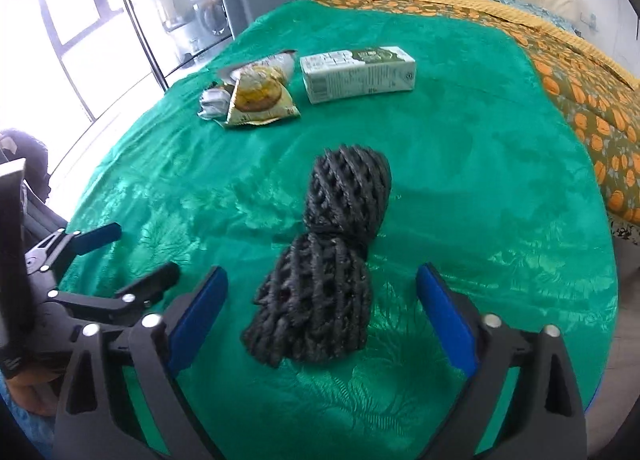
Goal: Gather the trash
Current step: 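Grasp the black mesh scrubber with the right tool while the left tool grasps the snack wrapper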
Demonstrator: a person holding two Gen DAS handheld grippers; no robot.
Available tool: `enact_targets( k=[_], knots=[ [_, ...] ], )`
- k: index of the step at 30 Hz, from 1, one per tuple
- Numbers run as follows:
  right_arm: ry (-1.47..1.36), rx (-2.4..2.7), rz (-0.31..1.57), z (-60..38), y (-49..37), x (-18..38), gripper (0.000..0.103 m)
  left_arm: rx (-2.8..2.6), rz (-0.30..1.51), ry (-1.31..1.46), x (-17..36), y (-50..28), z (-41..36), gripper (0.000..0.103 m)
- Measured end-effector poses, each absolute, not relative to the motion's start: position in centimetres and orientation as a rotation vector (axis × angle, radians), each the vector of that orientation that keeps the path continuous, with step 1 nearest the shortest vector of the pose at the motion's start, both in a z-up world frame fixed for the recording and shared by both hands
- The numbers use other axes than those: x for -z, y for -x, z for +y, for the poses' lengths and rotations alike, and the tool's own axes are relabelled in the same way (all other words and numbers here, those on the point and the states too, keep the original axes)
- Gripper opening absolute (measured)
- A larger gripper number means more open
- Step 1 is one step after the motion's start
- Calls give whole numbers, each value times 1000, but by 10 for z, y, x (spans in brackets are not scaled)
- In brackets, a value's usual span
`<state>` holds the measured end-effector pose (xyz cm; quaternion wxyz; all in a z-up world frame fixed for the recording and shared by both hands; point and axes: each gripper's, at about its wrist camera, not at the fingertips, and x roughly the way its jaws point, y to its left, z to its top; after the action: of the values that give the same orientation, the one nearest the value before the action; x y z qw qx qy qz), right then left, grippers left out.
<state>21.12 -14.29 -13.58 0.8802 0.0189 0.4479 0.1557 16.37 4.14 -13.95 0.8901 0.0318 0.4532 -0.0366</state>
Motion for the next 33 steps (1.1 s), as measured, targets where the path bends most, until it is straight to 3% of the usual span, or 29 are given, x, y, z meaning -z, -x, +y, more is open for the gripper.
enact_targets(
  k=[1, 8, 13, 18, 26, 33],
  knots=[
    [-41, -324, 935, -145, -210, 137, 47, 76, 941, -66, 140, -164, 41, 98],
    [47, -164, 818, -172, -213, 125, 47, 65, 939, -64, 139, -164, 41, 98],
    [-65, -178, 873, -196, -228, 148, 47, 89, 937, 6, 134, -164, 51, 98],
    [-129, -230, 898, -203, -230, 153, 64, 130, 910, 69, 107, -192, 50, 98],
    [-146, -243, 897, -204, -229, 151, 65, 34, 915, 105, 109, -297, 19, 98],
    [-100, -221, 905, -198, -231, 152, 65, -47, 934, 152, 122, -333, 10, 97]
  ],
)
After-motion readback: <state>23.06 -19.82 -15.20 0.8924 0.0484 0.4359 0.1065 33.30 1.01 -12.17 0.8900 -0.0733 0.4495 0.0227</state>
